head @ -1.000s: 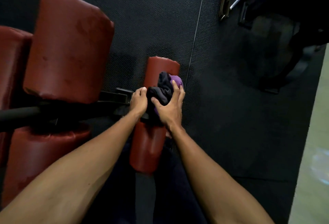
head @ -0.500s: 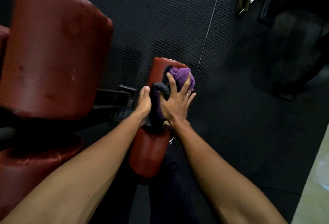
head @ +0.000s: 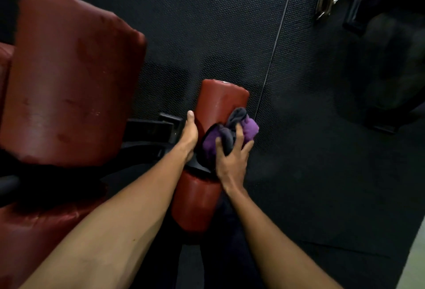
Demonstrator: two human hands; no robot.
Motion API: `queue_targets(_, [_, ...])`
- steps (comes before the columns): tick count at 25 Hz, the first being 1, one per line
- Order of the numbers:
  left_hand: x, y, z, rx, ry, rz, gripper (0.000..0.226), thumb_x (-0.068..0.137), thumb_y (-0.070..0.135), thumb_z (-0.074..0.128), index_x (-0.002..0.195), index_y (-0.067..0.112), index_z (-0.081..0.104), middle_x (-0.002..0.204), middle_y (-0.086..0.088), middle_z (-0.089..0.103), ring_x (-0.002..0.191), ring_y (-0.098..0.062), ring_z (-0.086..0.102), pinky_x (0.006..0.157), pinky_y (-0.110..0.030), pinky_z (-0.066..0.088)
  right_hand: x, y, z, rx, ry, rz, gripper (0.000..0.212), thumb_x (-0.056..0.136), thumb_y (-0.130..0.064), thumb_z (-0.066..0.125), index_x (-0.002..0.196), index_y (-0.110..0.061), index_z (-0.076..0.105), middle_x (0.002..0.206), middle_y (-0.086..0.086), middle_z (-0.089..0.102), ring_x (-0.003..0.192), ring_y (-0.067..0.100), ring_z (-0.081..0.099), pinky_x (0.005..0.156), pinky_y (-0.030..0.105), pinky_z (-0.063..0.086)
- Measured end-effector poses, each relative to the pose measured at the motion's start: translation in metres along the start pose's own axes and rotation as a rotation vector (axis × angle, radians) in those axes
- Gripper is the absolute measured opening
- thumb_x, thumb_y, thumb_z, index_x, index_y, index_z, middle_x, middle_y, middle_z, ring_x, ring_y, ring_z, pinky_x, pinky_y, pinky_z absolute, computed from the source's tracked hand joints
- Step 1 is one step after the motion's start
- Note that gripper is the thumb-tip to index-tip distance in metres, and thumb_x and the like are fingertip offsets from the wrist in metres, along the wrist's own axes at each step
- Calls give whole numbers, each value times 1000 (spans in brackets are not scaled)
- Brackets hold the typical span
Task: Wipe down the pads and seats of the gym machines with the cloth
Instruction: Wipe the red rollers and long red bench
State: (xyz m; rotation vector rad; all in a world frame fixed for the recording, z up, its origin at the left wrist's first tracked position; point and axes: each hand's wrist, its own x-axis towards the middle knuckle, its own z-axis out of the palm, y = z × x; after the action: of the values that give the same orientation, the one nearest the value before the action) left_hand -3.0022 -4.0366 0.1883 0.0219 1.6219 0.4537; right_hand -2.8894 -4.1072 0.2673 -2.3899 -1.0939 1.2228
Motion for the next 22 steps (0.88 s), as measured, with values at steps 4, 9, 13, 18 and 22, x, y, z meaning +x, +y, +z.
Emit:
queue_targets(4, [50, -41, 2, 10, 41, 52, 109, 64, 102, 29, 128, 22, 67, 123, -6, 70, 115, -25, 66, 107, -48, 47, 19, -18, -1, -225, 5, -292, 65, 90, -51, 57, 152, -47, 34, 166, 20, 4, 151, 45, 16, 122, 64, 11])
queue_targets(9, [75, -63, -4, 99, 84, 126, 112, 56, 108, 23, 138, 39, 55, 143, 4, 58, 131, -18, 54, 115, -46, 37, 75, -40, -12, -70, 103, -222, 62, 91, -60, 60, 147, -48, 34, 160, 14, 15, 137, 44, 40, 106, 57, 44])
queue_targets(13, [57, -19, -5, 126, 33, 13, 128, 45, 110, 20, 137, 30, 59, 133, 0, 65, 121, -21, 62, 111, -44, 43, 57, -18, -5, 219, 156, 204, 61, 98, -58, 51, 153, -43, 31, 158, 11, 29, 132, 42, 50, 106, 51, 43])
queue_targets(18, [-23, 18, 25, 278, 255, 103, 79, 94, 76, 16, 136, 25, 58, 135, -7, 63, 124, -31, 58, 111, -45, 41, -12, 5, -2, 1, -31, -1, 70, 89, -68, 46, 152, -46, 26, 164, 23, 10, 143, 44, 34, 110, 53, 41])
queue_targets(22, [-57, 9, 39, 333, 335, 300, 60, 106, 51, 18, 154, 20, 37, 158, -7, 39, 145, -25, 36, 120, -44, 22, 31, -34, -11, -125, -6, -214, 66, 95, -37, 62, 154, -40, 34, 165, 24, 5, 150, 45, 19, 113, 55, 33])
